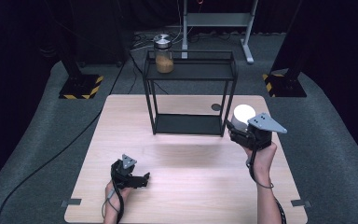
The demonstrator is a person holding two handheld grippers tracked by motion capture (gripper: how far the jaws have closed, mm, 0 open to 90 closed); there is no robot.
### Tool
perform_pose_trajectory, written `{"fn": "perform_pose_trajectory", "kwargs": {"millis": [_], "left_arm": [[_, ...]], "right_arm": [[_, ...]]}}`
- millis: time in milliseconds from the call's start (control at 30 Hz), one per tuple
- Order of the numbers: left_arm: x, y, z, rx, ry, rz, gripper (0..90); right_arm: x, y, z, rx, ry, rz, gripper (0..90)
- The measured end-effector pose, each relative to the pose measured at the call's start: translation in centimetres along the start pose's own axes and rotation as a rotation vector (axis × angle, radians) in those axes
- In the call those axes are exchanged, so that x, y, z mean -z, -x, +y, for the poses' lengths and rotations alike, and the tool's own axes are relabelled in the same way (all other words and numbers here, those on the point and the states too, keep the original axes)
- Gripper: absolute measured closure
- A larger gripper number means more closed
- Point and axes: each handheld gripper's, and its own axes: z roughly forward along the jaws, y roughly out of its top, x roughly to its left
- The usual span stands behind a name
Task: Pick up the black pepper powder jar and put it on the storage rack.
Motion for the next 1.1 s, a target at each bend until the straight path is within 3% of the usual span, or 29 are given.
{"fn": "perform_pose_trajectory", "kwargs": {"millis": [1100], "left_arm": [[0.0, 0.1, 0.0, -0.011, 0.003, 0.003, 1.1]], "right_arm": [[-1.7, 0.2, 3.8, 0.043, 0.013, 0.022, 29.6]]}}
